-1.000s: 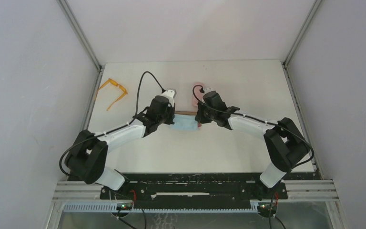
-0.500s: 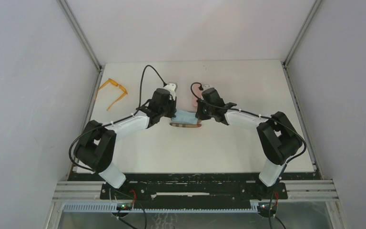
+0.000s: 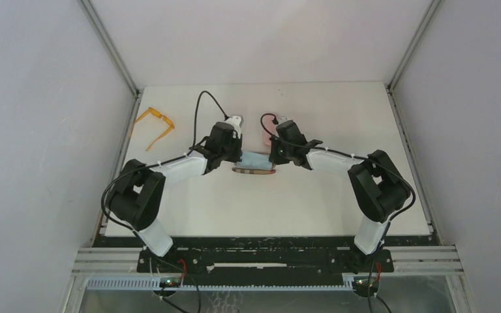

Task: Organize the sunglasses
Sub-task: Place the glasses cleaning cloth in the sunglasses case.

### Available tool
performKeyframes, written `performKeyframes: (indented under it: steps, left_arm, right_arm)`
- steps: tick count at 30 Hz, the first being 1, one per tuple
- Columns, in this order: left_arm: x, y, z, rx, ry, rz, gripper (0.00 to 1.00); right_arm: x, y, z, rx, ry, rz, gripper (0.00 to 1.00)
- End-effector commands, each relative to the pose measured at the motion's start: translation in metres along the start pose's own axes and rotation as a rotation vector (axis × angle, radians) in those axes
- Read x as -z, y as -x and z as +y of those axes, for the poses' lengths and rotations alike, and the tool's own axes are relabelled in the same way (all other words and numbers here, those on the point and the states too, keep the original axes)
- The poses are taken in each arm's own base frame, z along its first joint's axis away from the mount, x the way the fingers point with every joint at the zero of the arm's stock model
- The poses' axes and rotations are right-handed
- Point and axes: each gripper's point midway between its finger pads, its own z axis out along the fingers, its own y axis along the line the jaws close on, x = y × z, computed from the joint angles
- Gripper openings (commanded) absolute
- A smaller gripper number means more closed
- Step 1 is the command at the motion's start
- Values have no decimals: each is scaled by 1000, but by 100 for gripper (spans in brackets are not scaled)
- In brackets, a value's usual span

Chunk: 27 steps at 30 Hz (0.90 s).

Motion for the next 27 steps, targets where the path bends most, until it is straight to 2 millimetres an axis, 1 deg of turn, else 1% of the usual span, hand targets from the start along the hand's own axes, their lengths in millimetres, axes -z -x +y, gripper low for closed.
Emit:
performKeyframes:
  steps: [1, 8, 13, 15, 20, 25, 27]
  left_arm:
    - [-7, 11, 8, 25, 34, -29, 0]
    - [-13, 8, 12, 27, 48, -17, 0]
    - [-14, 8, 14, 30, 59, -14, 0]
    - [-13, 9, 15, 33, 63, -17, 2]
    - [-11, 16, 12, 36, 53, -43, 11]
    - [-11, 19, 10, 39, 39, -48, 12]
    - [-11, 18, 9, 39, 36, -47, 14]
  right_arm:
    - [1, 28, 4, 30, -1, -66, 0]
    - [-1, 32, 3, 39, -6, -78, 0]
    - [-3, 31, 3, 43, -9, -68, 0]
    - [-2, 31, 3, 42, -7, -68, 0]
    - [1, 29, 2, 42, -15, -61, 1]
    - [2, 26, 1, 40, -15, -46, 3]
    - [2, 25, 1, 39, -17, -43, 4]
